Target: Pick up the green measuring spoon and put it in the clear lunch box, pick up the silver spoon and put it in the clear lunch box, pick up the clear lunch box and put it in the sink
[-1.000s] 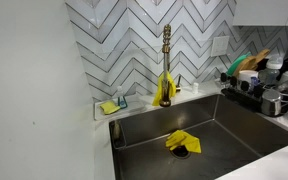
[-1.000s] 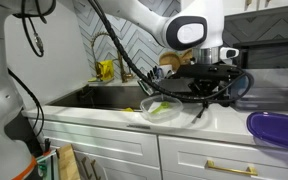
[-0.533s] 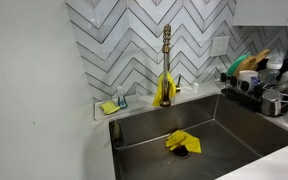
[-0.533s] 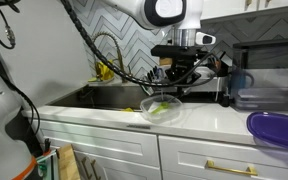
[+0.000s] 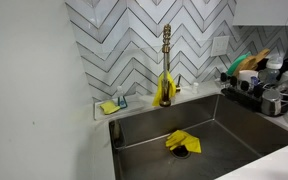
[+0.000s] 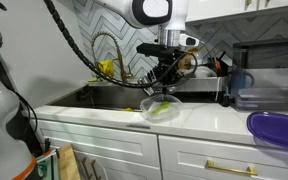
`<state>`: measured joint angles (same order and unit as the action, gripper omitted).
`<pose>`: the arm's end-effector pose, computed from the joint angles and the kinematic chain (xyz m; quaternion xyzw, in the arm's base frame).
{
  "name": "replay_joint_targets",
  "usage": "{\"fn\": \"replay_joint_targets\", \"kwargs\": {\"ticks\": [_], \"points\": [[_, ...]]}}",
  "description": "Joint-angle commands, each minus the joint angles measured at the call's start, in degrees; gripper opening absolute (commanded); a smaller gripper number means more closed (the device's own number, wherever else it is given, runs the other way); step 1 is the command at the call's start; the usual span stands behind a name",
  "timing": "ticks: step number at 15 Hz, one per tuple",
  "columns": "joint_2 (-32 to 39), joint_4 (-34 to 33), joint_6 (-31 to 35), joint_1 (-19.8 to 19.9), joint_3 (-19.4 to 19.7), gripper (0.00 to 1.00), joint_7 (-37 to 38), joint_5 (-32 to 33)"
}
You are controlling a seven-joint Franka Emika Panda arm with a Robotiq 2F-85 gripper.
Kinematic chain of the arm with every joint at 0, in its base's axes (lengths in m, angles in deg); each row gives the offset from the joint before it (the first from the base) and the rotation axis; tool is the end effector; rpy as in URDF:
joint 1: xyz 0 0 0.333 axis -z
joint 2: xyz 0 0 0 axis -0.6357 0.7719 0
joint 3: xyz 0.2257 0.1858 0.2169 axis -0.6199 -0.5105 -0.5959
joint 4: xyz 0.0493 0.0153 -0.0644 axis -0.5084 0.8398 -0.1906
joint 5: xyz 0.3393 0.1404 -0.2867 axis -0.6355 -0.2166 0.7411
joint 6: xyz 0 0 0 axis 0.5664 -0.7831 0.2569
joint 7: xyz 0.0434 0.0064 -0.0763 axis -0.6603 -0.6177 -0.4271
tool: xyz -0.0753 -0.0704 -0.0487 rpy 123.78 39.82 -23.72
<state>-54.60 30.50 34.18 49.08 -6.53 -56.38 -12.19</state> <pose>0.5780 -0.1662 0.4528 -0.9948 -0.0761 0.0229 0.0645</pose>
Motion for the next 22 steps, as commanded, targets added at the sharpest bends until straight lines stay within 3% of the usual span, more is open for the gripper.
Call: {"fn": "replay_joint_targets", "kwargs": {"ticks": [1,12,22], "points": [[0.02,-0.09,-0.1,-0.52,0.61,0.02,0.01,0.02],[4.59,1.48,8.24,-3.17,-1.55,0.02,3.88,1.79],[5.88,3.31,10.39,-3.23,-1.76,0.02,6.51,3.59]]}}
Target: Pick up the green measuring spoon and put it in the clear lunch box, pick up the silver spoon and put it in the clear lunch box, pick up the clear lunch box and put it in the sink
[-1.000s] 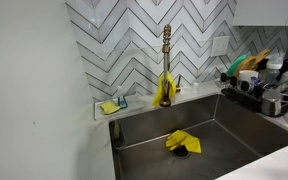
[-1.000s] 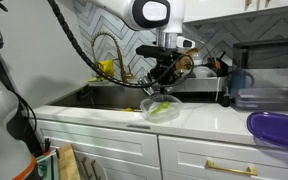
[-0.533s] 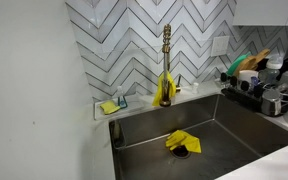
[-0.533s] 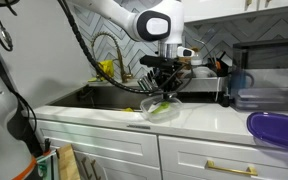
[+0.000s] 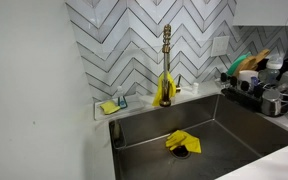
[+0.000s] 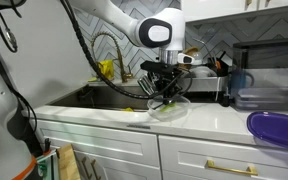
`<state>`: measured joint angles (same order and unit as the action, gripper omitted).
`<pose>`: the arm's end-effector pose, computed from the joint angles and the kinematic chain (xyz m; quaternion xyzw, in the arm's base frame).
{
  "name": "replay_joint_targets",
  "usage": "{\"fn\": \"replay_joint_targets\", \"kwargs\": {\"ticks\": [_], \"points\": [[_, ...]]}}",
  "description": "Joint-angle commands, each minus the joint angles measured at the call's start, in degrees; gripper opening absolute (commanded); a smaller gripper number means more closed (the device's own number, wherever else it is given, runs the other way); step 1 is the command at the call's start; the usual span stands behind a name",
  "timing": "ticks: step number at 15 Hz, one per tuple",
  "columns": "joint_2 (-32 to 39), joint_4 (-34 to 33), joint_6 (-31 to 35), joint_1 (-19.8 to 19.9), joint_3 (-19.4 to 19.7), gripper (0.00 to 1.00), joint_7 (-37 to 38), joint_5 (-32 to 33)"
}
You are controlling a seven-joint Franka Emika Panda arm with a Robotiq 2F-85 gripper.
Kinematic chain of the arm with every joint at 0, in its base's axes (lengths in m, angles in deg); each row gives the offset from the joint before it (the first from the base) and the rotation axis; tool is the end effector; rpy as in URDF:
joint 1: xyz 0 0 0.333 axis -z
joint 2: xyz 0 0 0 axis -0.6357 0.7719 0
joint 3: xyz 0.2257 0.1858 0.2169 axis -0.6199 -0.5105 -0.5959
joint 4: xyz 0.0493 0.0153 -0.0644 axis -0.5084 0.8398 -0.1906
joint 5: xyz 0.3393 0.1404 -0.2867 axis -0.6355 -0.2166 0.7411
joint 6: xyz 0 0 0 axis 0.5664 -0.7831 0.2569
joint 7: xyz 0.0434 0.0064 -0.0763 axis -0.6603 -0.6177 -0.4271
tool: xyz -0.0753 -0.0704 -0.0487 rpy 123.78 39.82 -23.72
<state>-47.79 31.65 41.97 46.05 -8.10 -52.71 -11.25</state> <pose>0.6094 -0.1255 0.3802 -0.9950 -0.0818 0.0337 0.0473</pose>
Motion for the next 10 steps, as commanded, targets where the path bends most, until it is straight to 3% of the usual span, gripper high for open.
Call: {"fn": "replay_joint_targets", "kwargs": {"ticks": [1,10], "points": [[-0.95,2.21,2.89,-0.11,-0.18,0.02,2.97,2.58],[-0.72,2.27,6.47,0.43,-0.16,0.02,3.8,-0.19]]}}
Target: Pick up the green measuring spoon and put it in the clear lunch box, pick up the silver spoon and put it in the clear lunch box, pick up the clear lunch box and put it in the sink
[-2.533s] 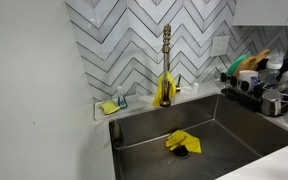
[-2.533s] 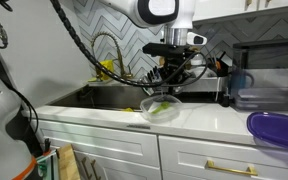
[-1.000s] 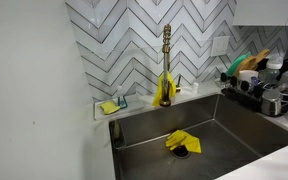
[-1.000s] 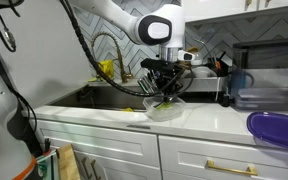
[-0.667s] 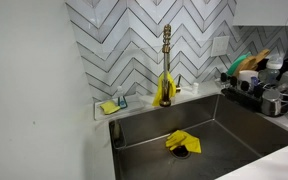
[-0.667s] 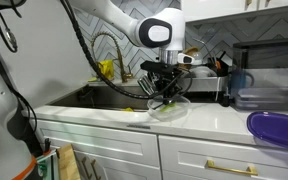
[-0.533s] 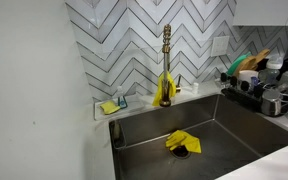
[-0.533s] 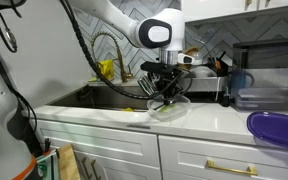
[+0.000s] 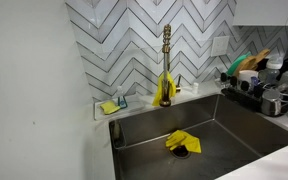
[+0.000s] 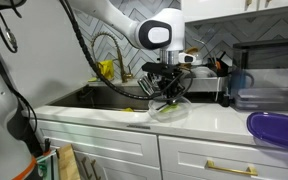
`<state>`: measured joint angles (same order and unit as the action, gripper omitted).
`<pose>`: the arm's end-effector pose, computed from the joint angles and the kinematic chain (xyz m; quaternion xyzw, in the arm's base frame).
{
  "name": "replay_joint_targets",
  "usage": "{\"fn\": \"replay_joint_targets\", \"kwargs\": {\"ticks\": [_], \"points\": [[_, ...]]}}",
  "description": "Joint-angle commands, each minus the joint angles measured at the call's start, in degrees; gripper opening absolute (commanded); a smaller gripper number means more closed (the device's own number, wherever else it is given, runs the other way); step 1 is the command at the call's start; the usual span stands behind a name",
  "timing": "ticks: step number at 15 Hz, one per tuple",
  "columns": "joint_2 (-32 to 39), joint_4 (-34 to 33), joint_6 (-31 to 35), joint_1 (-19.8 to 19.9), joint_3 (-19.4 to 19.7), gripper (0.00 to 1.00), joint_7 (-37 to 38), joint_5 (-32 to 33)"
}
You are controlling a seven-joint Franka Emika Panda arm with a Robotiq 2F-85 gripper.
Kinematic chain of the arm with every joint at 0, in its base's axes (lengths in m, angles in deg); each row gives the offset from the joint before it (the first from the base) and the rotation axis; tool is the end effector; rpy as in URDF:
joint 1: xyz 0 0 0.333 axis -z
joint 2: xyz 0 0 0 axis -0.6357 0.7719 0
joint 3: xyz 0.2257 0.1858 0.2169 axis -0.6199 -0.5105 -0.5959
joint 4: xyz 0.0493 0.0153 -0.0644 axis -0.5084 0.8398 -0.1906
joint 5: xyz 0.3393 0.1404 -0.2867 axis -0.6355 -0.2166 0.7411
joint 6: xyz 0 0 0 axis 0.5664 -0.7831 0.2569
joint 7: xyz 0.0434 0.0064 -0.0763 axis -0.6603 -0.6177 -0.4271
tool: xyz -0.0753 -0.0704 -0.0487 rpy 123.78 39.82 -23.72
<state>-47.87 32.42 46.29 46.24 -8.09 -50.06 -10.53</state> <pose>0.6133 -0.1301 0.3803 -0.9977 -0.0590 0.0063 0.0314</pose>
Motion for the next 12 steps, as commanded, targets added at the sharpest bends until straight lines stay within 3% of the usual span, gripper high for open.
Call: {"fn": "replay_joint_targets", "kwargs": {"ticks": [1,3,4,6,12], "points": [[-0.59,1.58,2.59,0.17,-0.18,0.02,1.44,-0.61],[-0.54,1.76,3.18,0.07,-0.19,0.02,1.77,0.31],[-0.65,1.92,3.5,0.1,-0.19,0.31,1.56,0.25],[-1.25,2.2,3.69,0.22,-0.2,0.39,0.92,-0.32],[-4.38,2.98,4.15,0.55,0.18,0.83,-1.76,0.1]]}}
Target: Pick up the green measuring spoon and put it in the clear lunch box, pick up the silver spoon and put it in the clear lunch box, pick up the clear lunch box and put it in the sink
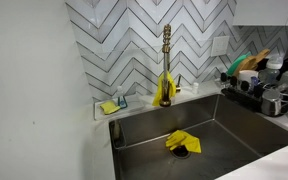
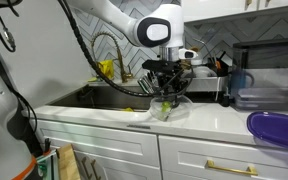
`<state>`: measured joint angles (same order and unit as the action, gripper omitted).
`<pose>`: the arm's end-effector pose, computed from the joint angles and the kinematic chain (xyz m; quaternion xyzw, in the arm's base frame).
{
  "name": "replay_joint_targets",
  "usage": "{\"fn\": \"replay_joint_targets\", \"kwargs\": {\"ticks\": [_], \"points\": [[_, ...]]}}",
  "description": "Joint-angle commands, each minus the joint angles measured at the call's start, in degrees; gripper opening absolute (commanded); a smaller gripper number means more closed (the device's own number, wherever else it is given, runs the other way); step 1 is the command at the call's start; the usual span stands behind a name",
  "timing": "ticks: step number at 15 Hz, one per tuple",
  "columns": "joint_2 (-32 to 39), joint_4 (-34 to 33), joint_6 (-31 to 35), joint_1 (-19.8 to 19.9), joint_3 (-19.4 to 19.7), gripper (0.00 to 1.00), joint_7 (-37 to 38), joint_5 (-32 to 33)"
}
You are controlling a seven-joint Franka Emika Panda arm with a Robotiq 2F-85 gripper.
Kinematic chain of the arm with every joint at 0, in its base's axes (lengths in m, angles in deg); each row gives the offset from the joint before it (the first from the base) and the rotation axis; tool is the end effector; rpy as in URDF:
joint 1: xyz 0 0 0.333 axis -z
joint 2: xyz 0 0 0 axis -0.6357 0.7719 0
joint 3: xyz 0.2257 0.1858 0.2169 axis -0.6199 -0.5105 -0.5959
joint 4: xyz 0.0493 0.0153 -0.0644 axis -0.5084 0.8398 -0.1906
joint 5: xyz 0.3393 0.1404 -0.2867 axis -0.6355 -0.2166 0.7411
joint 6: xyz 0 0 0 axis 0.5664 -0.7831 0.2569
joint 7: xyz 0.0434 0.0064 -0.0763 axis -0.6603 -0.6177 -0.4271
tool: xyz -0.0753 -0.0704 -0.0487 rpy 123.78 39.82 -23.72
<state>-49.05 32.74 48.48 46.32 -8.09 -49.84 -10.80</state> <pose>0.6146 -0.1316 0.3936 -0.9980 -0.0547 -0.0198 0.0262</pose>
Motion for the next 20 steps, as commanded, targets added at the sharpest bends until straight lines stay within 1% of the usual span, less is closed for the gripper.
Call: {"fn": "replay_joint_targets", "kwargs": {"ticks": [1,2,4,5,6,9,10,11,12,13,16,20], "points": [[-3.9,3.05,4.05,0.47,0.36,0.92,-1.88,1.76],[-1.09,0.03,1.0,0.19,0.09,0.74,-0.68,0.55],[-2.1,0.33,2.18,0.28,0.3,0.89,-1.16,0.85],[-2.42,0.55,2.27,0.29,0.34,0.92,-1.27,0.86],[-2.62,0.82,2.4,0.27,0.36,0.98,-1.3,0.87],[-1.02,-0.36,3.01,1.37,1.06,1.0,-11.41,-1.07],[-0.72,-0.65,3.04,1.71,1.32,1.0,-13.95,-0.15],[-0.31,-1.09,2.78,2.14,1.45,1.0,-17.82,-1.32],[0.42,-1.76,2.49,2.61,1.67,1.0,-20.64,-1.16],[1.31,-2.46,2.71,3.13,1.94,1.0,-22.25,-0.88],[3.13,-3.83,3.6,4.55,2.16,1.0,-27.67,-3.06],[6.9,-6.06,4.59,5.9,1.23,1.0,-33.38,-8.83]]}}
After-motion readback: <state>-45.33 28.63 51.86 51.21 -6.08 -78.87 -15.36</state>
